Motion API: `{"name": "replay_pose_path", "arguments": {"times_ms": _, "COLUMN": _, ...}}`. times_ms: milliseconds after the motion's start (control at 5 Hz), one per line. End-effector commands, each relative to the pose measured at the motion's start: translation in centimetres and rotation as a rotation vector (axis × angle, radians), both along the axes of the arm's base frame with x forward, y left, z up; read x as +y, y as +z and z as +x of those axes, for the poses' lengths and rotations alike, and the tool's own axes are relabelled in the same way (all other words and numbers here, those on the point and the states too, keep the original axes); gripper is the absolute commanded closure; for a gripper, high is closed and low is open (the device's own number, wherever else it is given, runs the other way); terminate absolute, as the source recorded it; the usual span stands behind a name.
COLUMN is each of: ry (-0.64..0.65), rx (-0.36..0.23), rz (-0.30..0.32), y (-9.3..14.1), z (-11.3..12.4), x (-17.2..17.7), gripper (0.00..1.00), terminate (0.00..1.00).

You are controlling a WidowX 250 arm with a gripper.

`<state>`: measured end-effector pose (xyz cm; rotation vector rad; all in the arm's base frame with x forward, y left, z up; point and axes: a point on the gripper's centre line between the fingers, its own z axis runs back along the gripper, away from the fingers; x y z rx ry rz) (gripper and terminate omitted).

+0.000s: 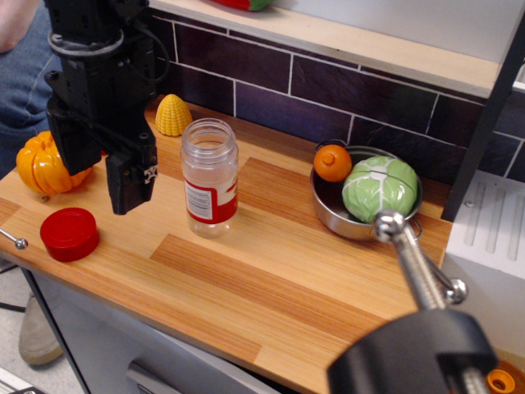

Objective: Put cap on container

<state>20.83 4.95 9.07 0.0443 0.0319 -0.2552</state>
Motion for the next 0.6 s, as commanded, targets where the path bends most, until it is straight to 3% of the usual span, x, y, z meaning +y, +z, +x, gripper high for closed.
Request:
{"name": "replay_pose_path", "arguments": {"times_ms": 0, "ry": 0.0, "rx": 0.0, "rz": 0.0, "y": 0.0, "z": 0.0, "x": 0.0, "gripper": 0.0, "terminate": 0.0}}
{"name": "replay_pose_path", "arguments": {"times_ms": 400, "ry": 0.061, "rx": -0.028, "rz": -0.012, "y": -2.8, "z": 1.2, "x": 3.8, "gripper": 0.0, "terminate": 0.0}}
